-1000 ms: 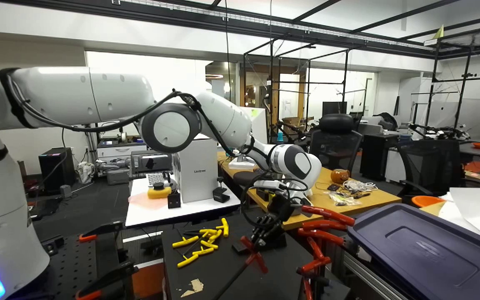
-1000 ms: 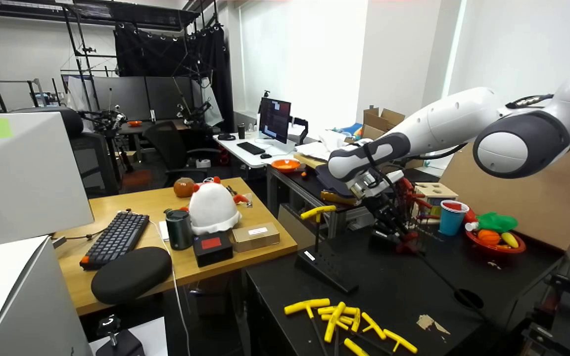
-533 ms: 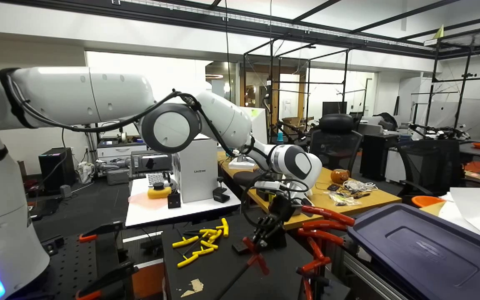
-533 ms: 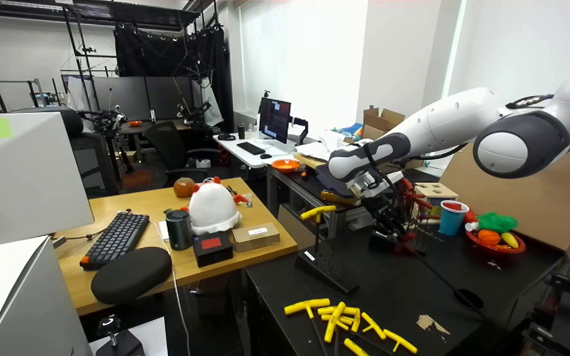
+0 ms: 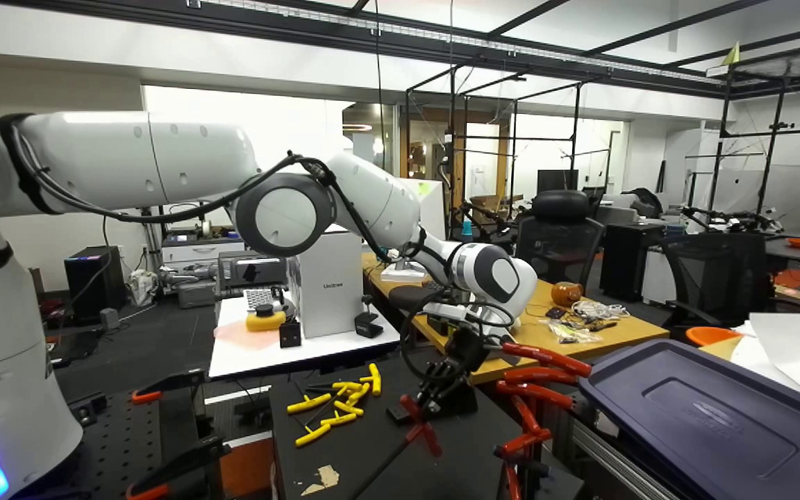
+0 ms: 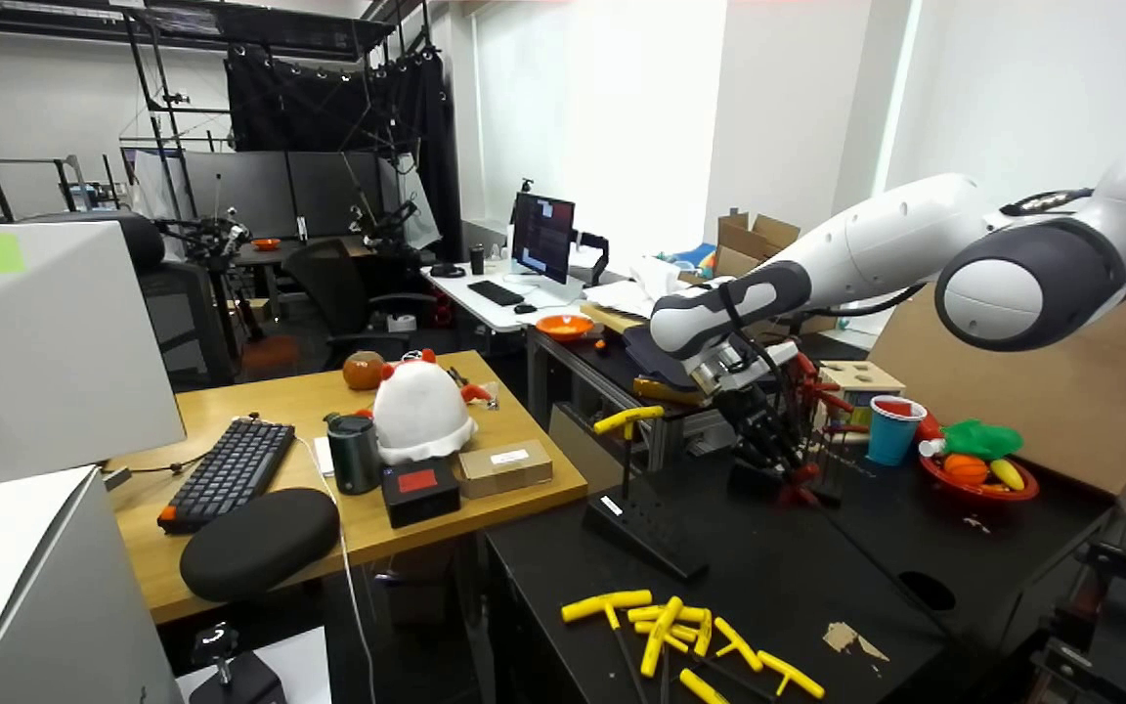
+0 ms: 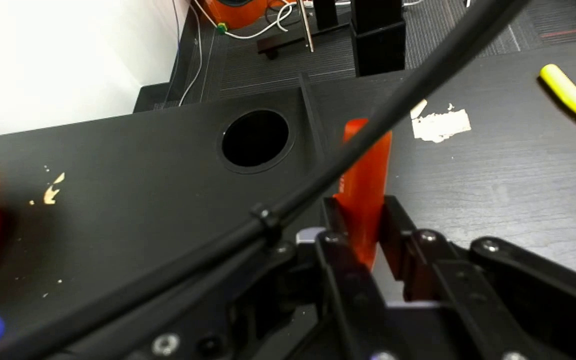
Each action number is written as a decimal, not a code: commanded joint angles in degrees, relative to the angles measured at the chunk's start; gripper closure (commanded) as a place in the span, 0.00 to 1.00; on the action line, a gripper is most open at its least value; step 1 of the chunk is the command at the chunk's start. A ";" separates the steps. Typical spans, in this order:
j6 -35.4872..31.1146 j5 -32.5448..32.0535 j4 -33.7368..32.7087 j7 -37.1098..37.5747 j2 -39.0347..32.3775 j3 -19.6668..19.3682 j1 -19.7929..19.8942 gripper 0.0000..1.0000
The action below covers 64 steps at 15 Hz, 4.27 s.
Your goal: Remove the longest red wrench from the holder and place it on the table
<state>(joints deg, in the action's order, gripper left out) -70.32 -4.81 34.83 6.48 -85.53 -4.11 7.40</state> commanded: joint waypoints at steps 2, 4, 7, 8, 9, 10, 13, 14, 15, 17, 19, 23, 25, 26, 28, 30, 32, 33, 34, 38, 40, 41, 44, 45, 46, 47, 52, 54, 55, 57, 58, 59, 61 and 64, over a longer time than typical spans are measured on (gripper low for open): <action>3.85 1.58 -0.27 -1.61 0.00 0.60 0.57 0.94; 5.39 1.70 -0.27 -1.53 0.00 0.55 0.64 0.94; 7.55 1.42 -0.44 -0.08 0.00 -0.05 0.32 0.94; 8.29 1.28 -0.57 0.83 0.00 -0.38 0.15 0.94; 8.23 0.80 -0.62 1.41 0.00 -0.83 -0.15 0.94; 8.02 0.23 -0.72 2.05 0.00 -1.37 -0.48 0.94; 7.31 -2.04 -0.62 4.14 0.00 -3.38 -1.60 0.94; 7.14 -3.21 -0.49 4.44 0.00 -4.10 -2.08 0.94; 7.19 -4.67 -0.28 4.95 0.00 -5.01 -2.67 0.94; 7.32 -7.65 -0.04 5.64 0.00 -6.65 -3.78 0.94; 6.78 -10.31 0.16 5.46 0.00 -7.71 -4.62 0.94; 3.07 -13.85 0.28 4.61 0.00 -8.10 -5.16 0.94; -1.34 -13.94 0.33 4.21 0.00 -7.38 -4.68 0.94; -3.54 -13.63 0.39 4.25 -0.01 -7.15 -4.44 0.94; -8.99 -13.08 0.71 4.31 -0.01 -6.63 -3.96 0.94; -13.44 -12.88 1.24 4.44 -0.01 -6.60 -3.79 0.94; -16.45 -12.55 1.71 4.03 -0.02 -6.49 -3.62 0.94; -17.40 -12.44 1.90 3.75 -0.02 -6.47 -3.58 0.94; -17.79 -12.15 2.04 3.33 -0.02 -6.32 -3.46 0.94; -18.88 -12.06 2.50 1.51 -0.03 -6.26 -3.47 0.94; -18.10 -11.69 2.26 -1.56 -0.03 -5.62 -3.16 0.94; -17.50 -11.45 2.13 -4.00 -0.03 -5.07 -2.93 0.94; -17.21 -11.60 2.22 -7.39 -0.03 -4.73 -2.79 0.94; -16.80 -11.38 2.17 -8.43 -0.03 -4.55 -2.71 0.94; -16.47 -11.31 2.18 -9.39 -0.03 -4.42 -2.68 0.94; -16.20 -11.34 2.18 -10.23 -0.03 -4.35 -2.67 0.94; -13.92 -11.36 2.10 -10.77 -0.03 -4.55 -2.65 0.94; -12.19 -11.42 1.99 -10.27 -0.03 -4.76 -2.76 0.94; -11.14 -11.47 1.92 -9.92 -0.03 -4.90 -2.85 0.94; -9.35 -11.35 1.74 -9.87 -0.03 -4.76 -2.84 0.94; -8.63 -11.31 1.69 -10.02 -0.03 -4.68 -2.80 0.94; -8.10 -11.43 1.70 -10.20 -0.03 -4.67 -2.86 0.94; -7.72 -11.66 1.67 -10.66 -0.03 -4.65 -2.91 0.94; -8.15 -11.93 1.73 -11.46 -0.03 -4.62 -2.87 0.52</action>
<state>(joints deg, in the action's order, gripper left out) -81.07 -16.73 37.54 -3.35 -85.56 -8.29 4.74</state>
